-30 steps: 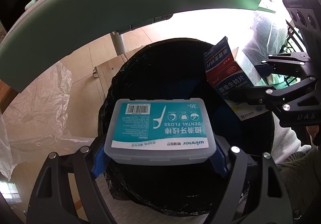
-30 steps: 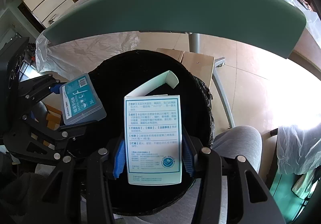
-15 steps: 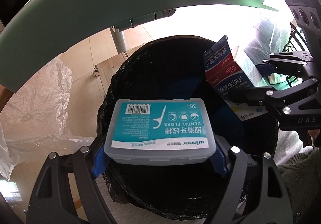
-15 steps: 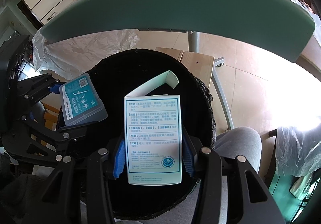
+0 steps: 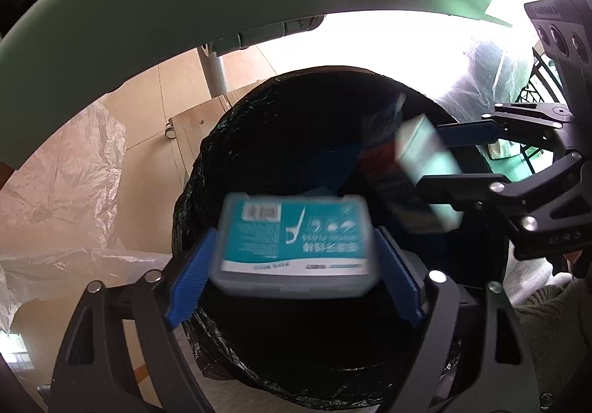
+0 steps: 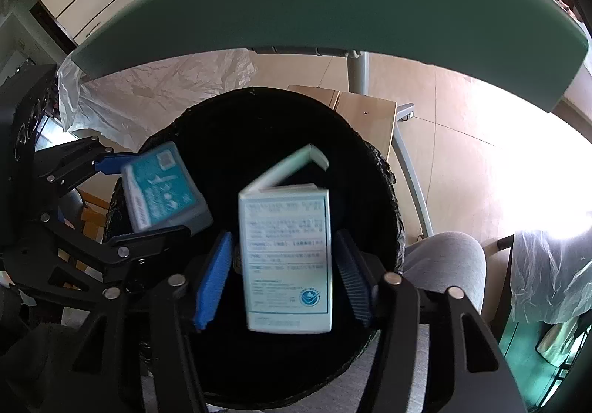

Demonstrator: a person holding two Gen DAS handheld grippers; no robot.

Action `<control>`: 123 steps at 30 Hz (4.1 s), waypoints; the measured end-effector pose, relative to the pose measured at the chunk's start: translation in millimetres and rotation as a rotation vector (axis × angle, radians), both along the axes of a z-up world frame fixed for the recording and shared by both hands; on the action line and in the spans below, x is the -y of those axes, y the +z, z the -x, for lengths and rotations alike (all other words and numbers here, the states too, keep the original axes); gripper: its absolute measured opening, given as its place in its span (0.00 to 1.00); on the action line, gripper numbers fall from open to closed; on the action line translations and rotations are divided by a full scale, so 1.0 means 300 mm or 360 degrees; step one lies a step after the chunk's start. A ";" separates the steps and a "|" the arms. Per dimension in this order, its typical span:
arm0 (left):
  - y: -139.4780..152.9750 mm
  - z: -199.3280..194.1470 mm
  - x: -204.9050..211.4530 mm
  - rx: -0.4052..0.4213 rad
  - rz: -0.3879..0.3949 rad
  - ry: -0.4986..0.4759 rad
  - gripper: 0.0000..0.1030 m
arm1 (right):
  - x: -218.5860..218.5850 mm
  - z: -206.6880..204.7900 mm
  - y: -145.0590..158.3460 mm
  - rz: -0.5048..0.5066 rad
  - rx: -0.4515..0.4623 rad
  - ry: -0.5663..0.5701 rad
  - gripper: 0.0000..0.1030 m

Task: Collect trash
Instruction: 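Carry the floss box with the left tool while the right tool carries the medicine box over the bin, then open both tools to drop the floss box and medicine box into the bin, then grasp the white medicine box with the left tool while the right tool grasps the crumpled paper towel, then carry the medicine box with the left tool while the right tool carries the paper towel over the bin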

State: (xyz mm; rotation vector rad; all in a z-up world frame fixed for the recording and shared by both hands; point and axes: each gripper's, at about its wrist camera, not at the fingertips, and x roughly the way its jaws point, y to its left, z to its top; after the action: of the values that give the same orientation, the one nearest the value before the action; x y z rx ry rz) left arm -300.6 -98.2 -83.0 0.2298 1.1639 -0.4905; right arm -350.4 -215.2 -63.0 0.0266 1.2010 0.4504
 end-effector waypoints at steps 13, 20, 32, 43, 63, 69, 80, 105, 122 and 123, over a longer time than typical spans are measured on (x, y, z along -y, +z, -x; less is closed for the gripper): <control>0.017 0.005 -0.007 0.0019 0.0055 0.0001 0.91 | 0.013 0.009 0.031 -0.0006 0.0028 -0.0010 0.63; 0.099 0.054 -0.010 0.0105 0.0021 0.0020 0.91 | 0.036 0.045 0.129 0.0017 0.0116 -0.0006 0.63; 0.490 0.022 -0.020 0.0613 0.0185 0.0151 0.99 | 0.142 -0.128 0.509 -0.0026 0.0659 -0.0189 0.96; 0.426 -0.285 0.020 0.0388 0.0250 0.0314 0.99 | 0.133 -0.566 0.409 0.0080 0.0428 -0.0264 0.96; 0.378 -0.404 0.091 0.0347 0.0170 0.0368 0.99 | 0.033 -0.744 0.303 0.0238 0.0321 -0.0166 0.71; 0.360 -0.417 0.068 0.0301 0.0263 0.0385 0.98 | 0.041 -0.732 0.309 0.0200 0.0366 -0.0159 0.49; 0.385 -0.378 0.027 0.0349 0.0311 0.0395 0.98 | 0.071 -0.642 0.357 0.0116 0.0437 -0.0138 0.49; 0.427 -0.307 -0.040 0.0407 0.0346 0.0399 0.98 | 0.131 -0.411 0.410 -0.0033 0.0501 -0.0147 0.49; 0.448 -0.204 -0.059 0.0446 0.0326 0.0357 0.98 | 0.124 -0.256 0.421 -0.0072 0.0514 -0.0097 0.49; 0.449 -0.197 -0.061 0.0449 0.0325 0.0353 0.98 | 0.123 -0.246 0.423 -0.0073 0.0517 -0.0094 0.49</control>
State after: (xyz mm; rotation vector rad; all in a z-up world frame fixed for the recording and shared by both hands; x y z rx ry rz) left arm -241.5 -79.7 51.7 -0.0083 0.8451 -0.3638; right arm -276.6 -252.1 63.8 0.0268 0.8685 0.4126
